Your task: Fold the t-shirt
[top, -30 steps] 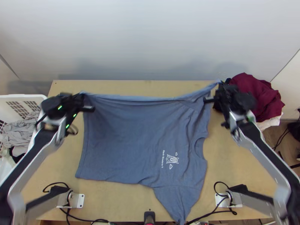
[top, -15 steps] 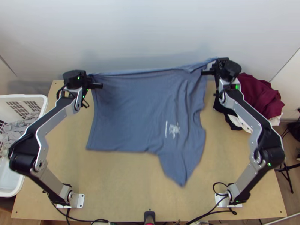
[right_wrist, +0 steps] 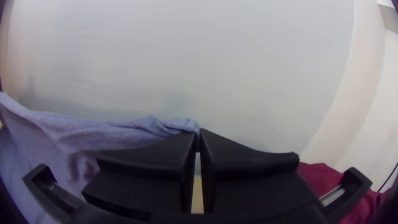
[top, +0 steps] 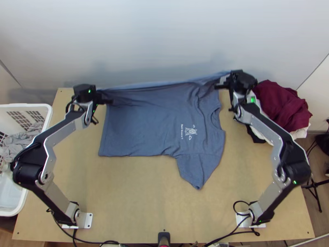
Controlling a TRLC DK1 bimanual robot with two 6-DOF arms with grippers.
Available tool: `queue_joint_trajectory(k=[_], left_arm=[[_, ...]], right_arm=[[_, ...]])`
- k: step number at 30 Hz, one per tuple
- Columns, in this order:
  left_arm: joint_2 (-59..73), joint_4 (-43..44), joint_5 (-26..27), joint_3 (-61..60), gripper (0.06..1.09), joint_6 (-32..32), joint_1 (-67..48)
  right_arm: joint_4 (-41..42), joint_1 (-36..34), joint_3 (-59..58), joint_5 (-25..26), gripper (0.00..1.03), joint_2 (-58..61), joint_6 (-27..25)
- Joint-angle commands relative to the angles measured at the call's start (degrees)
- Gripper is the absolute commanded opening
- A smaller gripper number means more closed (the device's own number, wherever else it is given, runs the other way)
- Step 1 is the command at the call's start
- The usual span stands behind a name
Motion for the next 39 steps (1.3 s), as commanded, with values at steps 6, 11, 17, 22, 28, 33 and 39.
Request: queue_joint_trajectory(k=[6,11,17,22,28,33,39], left_arm=[[-6.9,5.2,-0.2,-19.9,0.09,1.6,2.6],[-7.9,6.3,-0.2,-24.2,0.09,1.9,2.3],[-8.3,6.3,-1.1,-25.3,0.09,2.0,0.1],[-8.4,3.9,-1.5,-25.4,0.09,2.0,-2.7],[-7.7,-6.0,-1.3,-22.4,1.07,-0.3,-3.8],[-11.8,-19.8,0.4,-18.4,1.04,-3.2,-3.4],[-26.9,-32.5,6.1,-18.9,1.04,-4.0,-3.8]], right_arm=[[0.3,1.3,-31.2,0.9,0.03,-20.0,0.3],[-0.5,3.3,-41.9,1.2,0.03,-26.6,0.3],[-3.2,5.1,-47.2,2.2,0.03,-29.2,1.3],[-8.1,6.0,-48.1,1.9,0.03,-28.5,3.0],[-12.0,9.1,-49.3,0.9,0.91,-28.3,5.0],[-20.8,8.7,-47.6,-2.9,1.0,-35.4,6.5],[-43.8,9.6,-42.0,-11.8,0.99,-54.2,10.4]])
